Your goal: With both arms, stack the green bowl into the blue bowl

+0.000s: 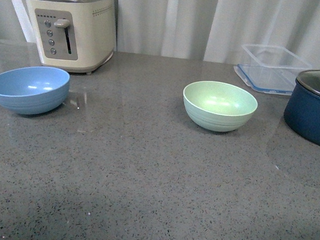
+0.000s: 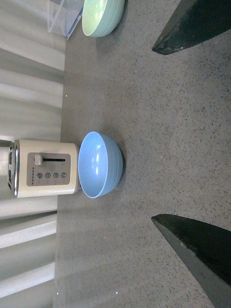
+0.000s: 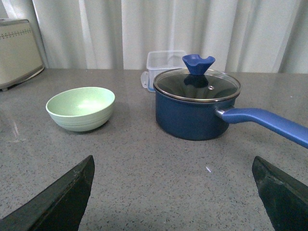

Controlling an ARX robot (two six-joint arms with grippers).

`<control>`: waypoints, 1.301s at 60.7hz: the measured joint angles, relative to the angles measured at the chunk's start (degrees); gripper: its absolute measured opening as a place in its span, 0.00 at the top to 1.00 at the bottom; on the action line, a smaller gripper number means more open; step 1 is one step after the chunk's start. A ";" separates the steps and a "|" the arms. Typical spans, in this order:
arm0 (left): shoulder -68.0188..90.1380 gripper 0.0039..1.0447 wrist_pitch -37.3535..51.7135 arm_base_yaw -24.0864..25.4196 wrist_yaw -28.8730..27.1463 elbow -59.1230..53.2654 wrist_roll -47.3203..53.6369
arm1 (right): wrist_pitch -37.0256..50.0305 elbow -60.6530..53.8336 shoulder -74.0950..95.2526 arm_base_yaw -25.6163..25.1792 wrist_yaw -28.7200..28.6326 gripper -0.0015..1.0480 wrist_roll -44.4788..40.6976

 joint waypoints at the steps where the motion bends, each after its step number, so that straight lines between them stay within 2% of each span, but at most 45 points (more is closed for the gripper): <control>1: 0.00 0.06 0.00 -0.02 0.00 0.00 0.00 | 0.00 0.00 0.00 0.00 0.02 0.10 -0.02; 29: 0.00 0.06 0.00 -0.02 -0.04 0.00 -0.02 | 0.00 0.00 0.00 0.00 0.00 0.10 0.00; 31: 1.03 0.06 0.20 -0.35 -3.15 0.11 1.40 | 0.00 0.00 0.00 0.00 0.00 0.10 0.00; 32: 2.12 0.06 0.96 -0.15 -4.46 0.17 2.03 | 0.00 0.00 0.00 0.00 0.00 0.10 -0.02; 36: 7.45 0.06 4.42 1.75 -4.02 1.07 3.85 | 0.00 0.00 0.00 0.00 0.00 0.10 0.00; 40: 13.55 0.06 8.81 4.33 -1.25 2.97 4.57 | 0.00 0.00 0.00 0.00 0.00 0.10 -0.02; 48: 25.90 0.06 14.69 7.13 0.98 9.70 4.50 | 0.00 0.00 0.00 0.00 0.00 0.10 0.00; 59: 41.64 0.06 15.93 7.39 0.68 20.63 1.33 | 0.00 0.00 0.00 0.00 0.00 0.10 0.00; 69: 54.88 0.06 11.13 7.32 1.77 32.61 -7.52 | 0.00 0.00 0.00 0.00 0.00 0.10 0.00; 79: 66.45 0.06 6.38 6.14 0.15 44.04 -13.14 | 0.00 0.00 0.00 0.00 0.00 0.10 -0.02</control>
